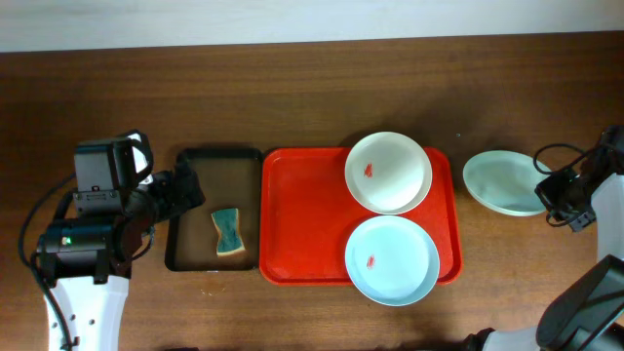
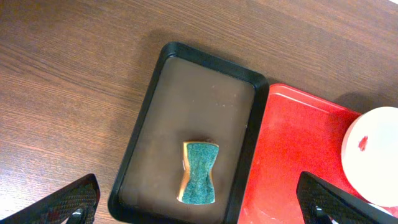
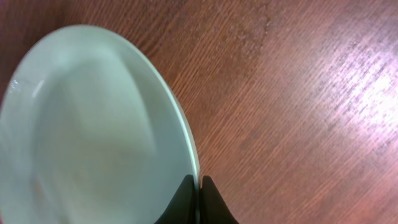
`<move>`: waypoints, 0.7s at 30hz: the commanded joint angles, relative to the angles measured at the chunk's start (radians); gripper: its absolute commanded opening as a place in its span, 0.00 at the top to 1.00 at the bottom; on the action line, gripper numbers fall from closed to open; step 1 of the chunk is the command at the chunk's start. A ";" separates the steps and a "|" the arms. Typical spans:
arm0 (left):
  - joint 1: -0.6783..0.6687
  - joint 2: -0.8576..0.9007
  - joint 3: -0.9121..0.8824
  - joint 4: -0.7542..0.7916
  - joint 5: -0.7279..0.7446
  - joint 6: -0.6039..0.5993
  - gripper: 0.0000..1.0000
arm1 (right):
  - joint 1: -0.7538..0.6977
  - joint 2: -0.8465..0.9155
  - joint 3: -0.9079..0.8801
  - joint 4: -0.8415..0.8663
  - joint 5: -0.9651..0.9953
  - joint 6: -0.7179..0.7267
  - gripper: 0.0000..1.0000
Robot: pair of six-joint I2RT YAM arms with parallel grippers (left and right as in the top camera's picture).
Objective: Clean dirty plates on tray and stack at the side
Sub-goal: 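Lower the pale green plate onto the table right of the red tray and release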
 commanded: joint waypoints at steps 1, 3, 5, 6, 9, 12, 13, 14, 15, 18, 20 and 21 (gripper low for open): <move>0.004 -0.002 0.009 0.000 0.004 -0.010 0.01 | 0.000 0.034 -0.032 0.045 0.002 -0.028 0.96; 0.004 -0.002 0.009 0.000 0.004 -0.010 0.01 | 0.000 0.066 -0.064 0.096 0.002 -0.028 0.96; 0.004 -0.002 0.009 0.000 0.004 -0.010 0.01 | 0.001 0.091 -0.070 0.107 -0.006 -0.028 0.96; 0.004 -0.002 0.009 0.000 0.004 -0.010 0.01 | 0.006 0.108 -0.071 0.113 -0.018 -0.028 0.96; 0.004 -0.002 0.009 0.000 0.004 -0.010 0.01 | 0.029 0.141 -0.072 0.110 -0.025 -0.039 0.96; 0.004 -0.002 0.009 0.000 0.004 -0.010 0.01 | 0.053 0.148 -0.072 0.090 -0.031 -0.042 0.79; 0.004 -0.002 0.009 0.000 0.004 -0.010 0.01 | 0.058 0.148 -0.072 0.078 -0.057 -0.092 0.65; 0.004 -0.002 0.009 0.000 0.004 -0.010 0.01 | 0.058 0.147 -0.069 0.059 -0.128 -0.185 0.59; 0.004 -0.002 0.009 0.000 0.004 -0.010 0.01 | 0.058 0.147 -0.054 0.031 -0.175 -0.204 0.59; 0.004 -0.002 0.009 0.000 0.004 -0.010 0.01 | 0.066 0.124 0.029 -0.098 -0.217 -0.219 0.59; 0.004 -0.002 0.009 0.000 0.004 -0.010 0.01 | 0.083 0.086 0.047 -0.158 -0.226 -0.251 0.58; 0.004 -0.002 0.009 0.000 0.004 -0.010 0.01 | 0.097 0.064 0.047 -0.189 -0.242 -0.275 0.56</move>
